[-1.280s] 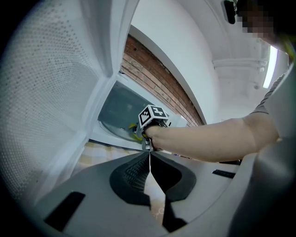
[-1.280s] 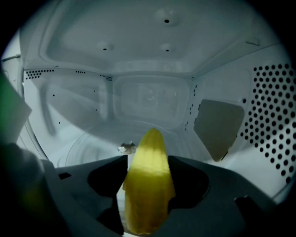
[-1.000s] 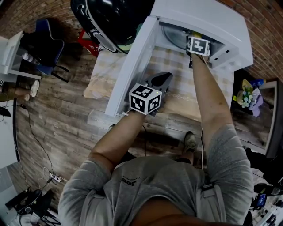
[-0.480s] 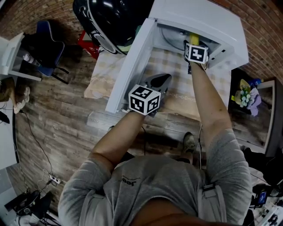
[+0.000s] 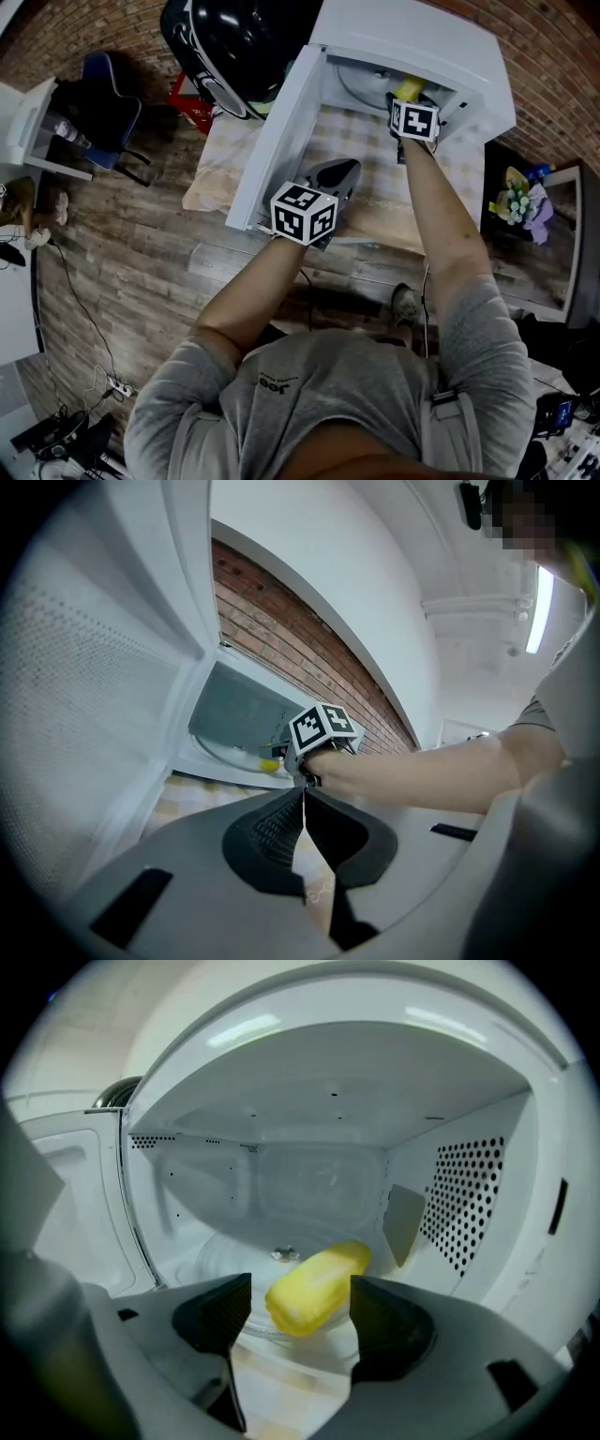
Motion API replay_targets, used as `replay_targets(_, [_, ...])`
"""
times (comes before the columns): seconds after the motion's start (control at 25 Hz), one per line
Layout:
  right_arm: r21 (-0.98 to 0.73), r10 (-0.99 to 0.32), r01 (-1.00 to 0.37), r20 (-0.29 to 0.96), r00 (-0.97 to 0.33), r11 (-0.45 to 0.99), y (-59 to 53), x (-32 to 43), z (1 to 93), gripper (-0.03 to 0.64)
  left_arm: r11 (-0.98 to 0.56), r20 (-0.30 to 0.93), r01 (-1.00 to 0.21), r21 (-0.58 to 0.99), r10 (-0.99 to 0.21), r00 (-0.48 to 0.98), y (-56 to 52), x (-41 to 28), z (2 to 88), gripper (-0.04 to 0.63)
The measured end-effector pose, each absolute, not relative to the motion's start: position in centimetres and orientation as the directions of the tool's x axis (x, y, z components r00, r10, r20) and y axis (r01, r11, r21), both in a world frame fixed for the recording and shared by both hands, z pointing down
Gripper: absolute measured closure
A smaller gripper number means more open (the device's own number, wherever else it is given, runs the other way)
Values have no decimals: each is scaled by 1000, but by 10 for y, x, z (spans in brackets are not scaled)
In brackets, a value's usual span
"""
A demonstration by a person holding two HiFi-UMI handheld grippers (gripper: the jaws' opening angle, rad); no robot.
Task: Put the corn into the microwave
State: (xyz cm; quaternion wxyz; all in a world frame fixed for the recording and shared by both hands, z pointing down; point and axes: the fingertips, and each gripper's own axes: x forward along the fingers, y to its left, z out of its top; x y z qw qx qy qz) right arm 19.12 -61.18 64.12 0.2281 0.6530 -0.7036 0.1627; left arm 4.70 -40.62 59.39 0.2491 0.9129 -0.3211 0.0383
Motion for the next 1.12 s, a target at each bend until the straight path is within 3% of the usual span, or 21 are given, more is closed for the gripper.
replay_targets(1.12, [-70,-864,-989,482,-145,127,-497,200,607,296,-707,192,-607,362,-581,791,-366,43,538,572])
